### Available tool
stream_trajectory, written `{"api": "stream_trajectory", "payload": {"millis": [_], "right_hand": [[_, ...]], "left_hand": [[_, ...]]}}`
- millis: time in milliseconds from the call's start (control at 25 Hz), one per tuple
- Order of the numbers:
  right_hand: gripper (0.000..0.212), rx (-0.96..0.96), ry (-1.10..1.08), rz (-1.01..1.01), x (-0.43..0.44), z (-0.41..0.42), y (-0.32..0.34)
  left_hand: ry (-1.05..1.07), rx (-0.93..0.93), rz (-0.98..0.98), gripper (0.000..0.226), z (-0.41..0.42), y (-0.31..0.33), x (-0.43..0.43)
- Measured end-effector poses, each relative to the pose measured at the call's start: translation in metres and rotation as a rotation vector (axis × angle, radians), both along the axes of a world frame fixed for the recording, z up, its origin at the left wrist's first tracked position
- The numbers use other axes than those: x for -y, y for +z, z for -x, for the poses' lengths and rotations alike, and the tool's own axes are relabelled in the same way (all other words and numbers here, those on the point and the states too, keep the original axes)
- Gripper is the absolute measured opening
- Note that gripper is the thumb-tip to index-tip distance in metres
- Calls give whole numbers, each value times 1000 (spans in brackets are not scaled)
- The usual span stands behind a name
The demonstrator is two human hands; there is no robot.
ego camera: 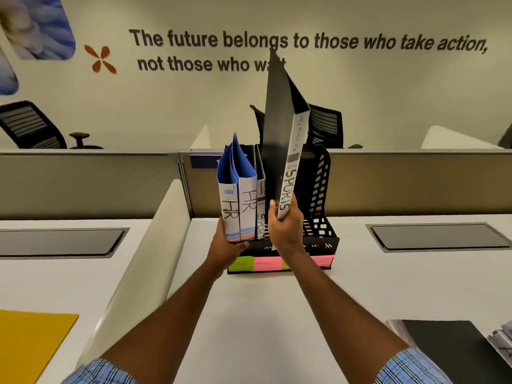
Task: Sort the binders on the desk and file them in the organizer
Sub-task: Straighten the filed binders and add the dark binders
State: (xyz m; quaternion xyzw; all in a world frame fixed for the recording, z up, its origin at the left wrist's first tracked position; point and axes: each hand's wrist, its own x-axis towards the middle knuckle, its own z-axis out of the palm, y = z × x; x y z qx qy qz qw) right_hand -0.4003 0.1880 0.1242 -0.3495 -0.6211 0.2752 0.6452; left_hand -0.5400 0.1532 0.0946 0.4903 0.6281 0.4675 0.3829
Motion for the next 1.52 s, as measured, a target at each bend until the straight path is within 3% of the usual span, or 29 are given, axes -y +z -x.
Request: {"api": "stream_trajectory", "payload": {"millis": [200, 440, 600, 720, 920, 1040, 1240, 1520], "right_hand": [[50, 110, 92, -18, -28, 6, -21], [49, 61, 52, -9, -51, 17, -26], [51, 33, 55, 17, -64, 20, -35], [54, 7, 95, 97, -64, 18, -54], [59, -14, 206, 240, -67, 17, -72], [79, 70, 231, 307, -64, 12, -81], [89, 137, 184, 259, -61, 9, -88], [76, 185, 109, 246, -62, 8, -80]], "left_hand": [[27, -14, -25, 71, 2, -18, -11], [43, -90, -5, 77, 1, -35, -19], [156, -304, 26, 47, 2, -41, -24], [174, -357, 59, 33, 3, -52, -22], [162, -440, 61, 35, 10, -64, -24], [173, -460, 65, 39, 7, -66, -23], [186, -466, 57, 40, 4, -68, -23], [181, -470, 68, 42, 4, -64, -21]]}}
